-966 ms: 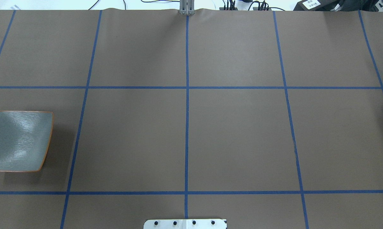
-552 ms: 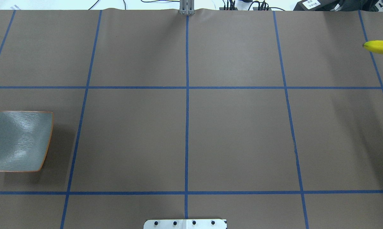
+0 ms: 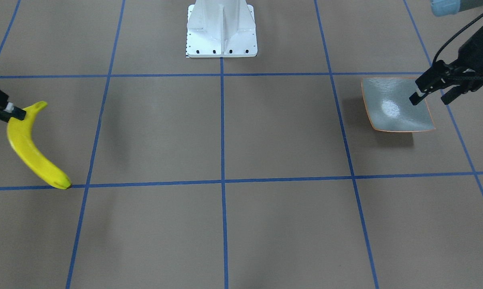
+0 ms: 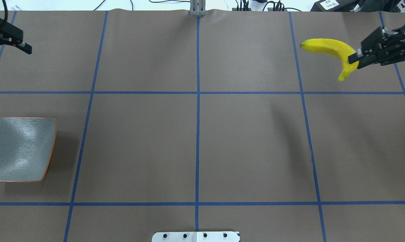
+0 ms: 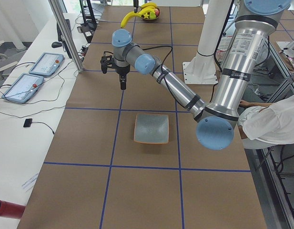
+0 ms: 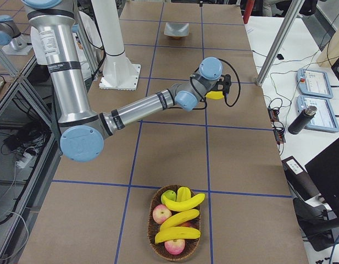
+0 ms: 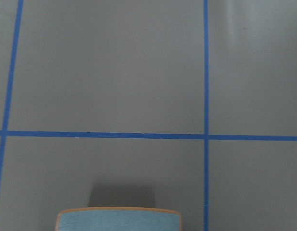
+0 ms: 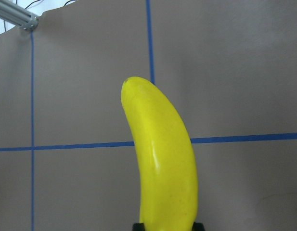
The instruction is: Transfer all bananas from basket to plate
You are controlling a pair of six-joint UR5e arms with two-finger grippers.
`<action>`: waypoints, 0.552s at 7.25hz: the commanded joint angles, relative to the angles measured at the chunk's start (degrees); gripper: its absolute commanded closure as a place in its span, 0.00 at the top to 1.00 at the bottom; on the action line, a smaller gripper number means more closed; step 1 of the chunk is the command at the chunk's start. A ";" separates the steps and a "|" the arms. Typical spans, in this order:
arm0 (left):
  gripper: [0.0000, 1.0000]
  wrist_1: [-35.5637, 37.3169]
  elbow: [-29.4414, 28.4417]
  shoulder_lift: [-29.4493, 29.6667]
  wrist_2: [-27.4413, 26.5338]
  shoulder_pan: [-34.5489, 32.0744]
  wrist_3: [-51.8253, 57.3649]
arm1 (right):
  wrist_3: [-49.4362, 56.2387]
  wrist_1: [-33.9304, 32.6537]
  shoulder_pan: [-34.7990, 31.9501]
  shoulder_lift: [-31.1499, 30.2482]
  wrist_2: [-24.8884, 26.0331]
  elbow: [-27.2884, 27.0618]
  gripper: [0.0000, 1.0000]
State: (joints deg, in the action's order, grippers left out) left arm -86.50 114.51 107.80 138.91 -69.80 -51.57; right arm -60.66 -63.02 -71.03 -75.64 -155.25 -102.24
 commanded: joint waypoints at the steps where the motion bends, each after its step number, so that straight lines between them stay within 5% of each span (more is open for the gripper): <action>1: 0.99 -3.99 -2.34 6.79 2.86 5.26 -14.54 | -5.79 0.09 7.37 7.93 0.47 0.37 0.00; 2: 0.99 -8.98 -4.97 8.90 2.77 6.94 -22.00 | -5.70 0.44 9.75 9.79 1.34 0.02 0.00; 4: 0.99 -11.41 -6.48 12.59 2.77 10.01 -37.82 | -7.44 5.86 17.20 11.22 12.36 -1.81 0.00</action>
State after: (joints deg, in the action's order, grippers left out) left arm -96.42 109.16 117.64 141.68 -62.28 -79.52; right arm -66.77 -60.25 -58.55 -65.35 -149.67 -102.76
